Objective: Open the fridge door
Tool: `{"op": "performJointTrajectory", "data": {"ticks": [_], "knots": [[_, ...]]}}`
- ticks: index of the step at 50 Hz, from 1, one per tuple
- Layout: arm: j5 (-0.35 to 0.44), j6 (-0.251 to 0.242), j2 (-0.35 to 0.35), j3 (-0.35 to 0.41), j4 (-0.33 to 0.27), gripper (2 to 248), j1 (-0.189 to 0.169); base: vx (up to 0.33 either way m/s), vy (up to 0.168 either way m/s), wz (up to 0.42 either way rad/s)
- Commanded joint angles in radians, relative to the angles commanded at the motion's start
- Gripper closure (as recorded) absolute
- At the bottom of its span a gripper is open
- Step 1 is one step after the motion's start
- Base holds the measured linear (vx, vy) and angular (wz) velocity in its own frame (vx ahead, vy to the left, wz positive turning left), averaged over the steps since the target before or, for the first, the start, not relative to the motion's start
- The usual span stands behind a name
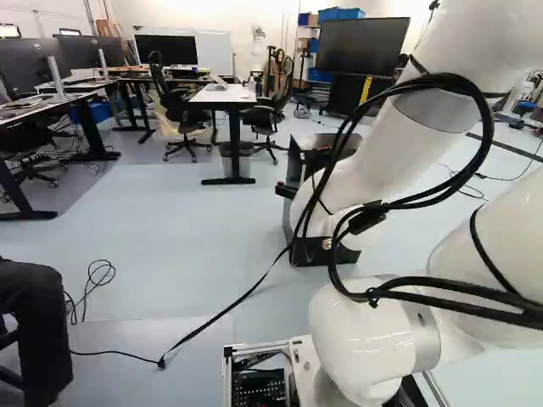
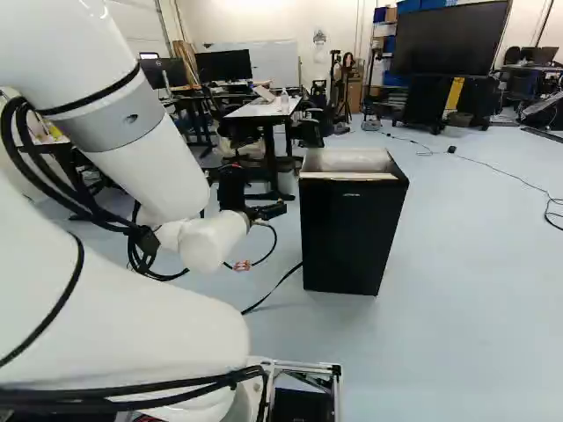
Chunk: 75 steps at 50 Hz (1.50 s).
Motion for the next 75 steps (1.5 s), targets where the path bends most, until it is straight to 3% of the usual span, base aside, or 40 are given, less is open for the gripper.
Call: {"op": "performJointTrajectory", "data": {"ticks": [24, 75], "knots": [[0.0, 0.0, -0.022, -0.018, 0.0, 3, 0.0, 0.0, 0.0, 0.0], [0.0, 0.0, -0.144, -0.128, 0.0, 3, 0.0, 0.0, 0.0, 0.0]]}}
